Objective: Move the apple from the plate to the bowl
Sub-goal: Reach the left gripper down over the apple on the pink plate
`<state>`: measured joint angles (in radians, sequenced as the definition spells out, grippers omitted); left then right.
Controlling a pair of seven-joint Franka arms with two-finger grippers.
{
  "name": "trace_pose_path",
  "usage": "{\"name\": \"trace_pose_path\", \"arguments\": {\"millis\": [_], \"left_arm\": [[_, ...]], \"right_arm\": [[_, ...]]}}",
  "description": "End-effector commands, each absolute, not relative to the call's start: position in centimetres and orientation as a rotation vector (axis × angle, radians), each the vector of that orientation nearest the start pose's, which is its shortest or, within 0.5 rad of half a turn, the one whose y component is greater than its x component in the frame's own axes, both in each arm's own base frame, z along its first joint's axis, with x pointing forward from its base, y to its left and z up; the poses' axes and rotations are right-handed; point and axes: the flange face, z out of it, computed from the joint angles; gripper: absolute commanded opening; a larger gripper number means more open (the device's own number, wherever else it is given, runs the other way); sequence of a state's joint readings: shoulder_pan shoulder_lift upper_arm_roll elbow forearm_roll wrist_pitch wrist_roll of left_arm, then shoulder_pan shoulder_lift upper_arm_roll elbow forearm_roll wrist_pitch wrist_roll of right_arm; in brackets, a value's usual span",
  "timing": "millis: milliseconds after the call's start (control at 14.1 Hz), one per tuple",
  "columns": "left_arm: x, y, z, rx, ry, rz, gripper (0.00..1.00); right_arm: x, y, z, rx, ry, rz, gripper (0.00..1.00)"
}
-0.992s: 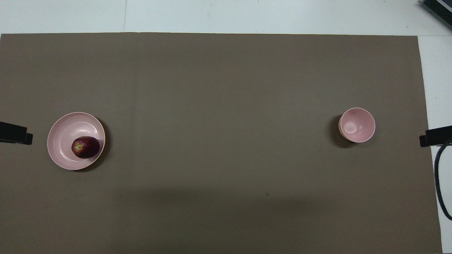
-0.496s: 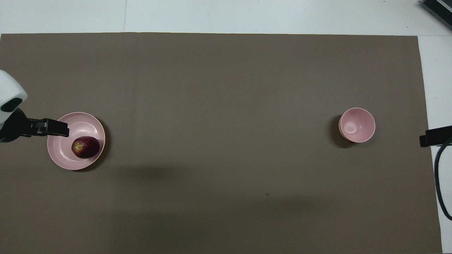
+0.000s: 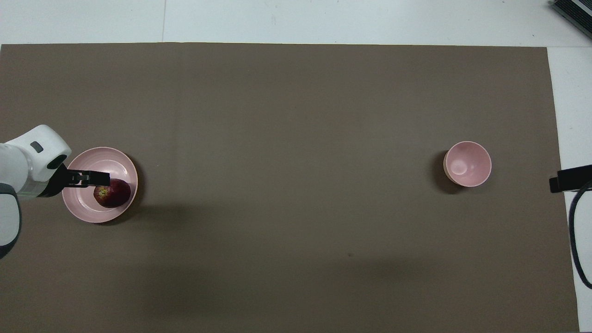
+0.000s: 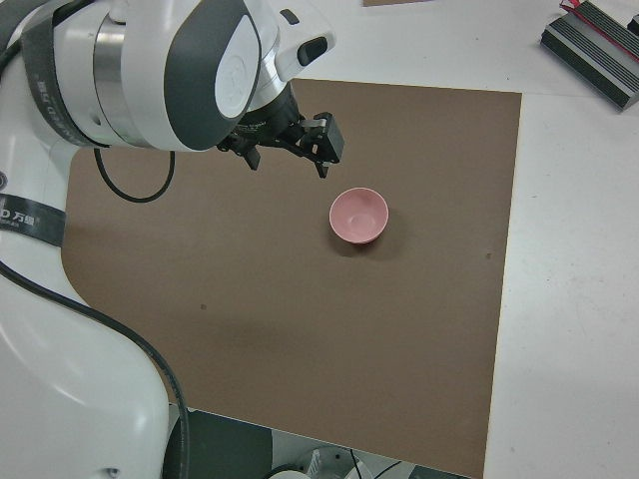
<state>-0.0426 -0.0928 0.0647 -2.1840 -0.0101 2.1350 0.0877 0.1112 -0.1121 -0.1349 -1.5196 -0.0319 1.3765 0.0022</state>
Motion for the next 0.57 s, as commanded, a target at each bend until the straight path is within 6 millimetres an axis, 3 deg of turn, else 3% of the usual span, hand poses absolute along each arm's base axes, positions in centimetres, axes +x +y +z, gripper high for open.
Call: {"name": "trace_pose_path", "arguments": {"millis": [0,283,496], "left_arm": [[51.4,1.7,40.0,-3.156,0.113,-0.080,1.00],[50.9,1.8,36.8,-3.150,0.105,-0.123,1.00],[50.6,1.8,35.1,-3.153,0.107,-0.072,0.93]], "right_arm": [[49.3,-2.6,68.9,-3.166,0.021,0.032,1.00],[49.3,-2.6,68.9,-3.166,0.021,0.032,1.00],[49.3,-2.6,68.9,-3.166,0.021,0.032,1.00]]}}
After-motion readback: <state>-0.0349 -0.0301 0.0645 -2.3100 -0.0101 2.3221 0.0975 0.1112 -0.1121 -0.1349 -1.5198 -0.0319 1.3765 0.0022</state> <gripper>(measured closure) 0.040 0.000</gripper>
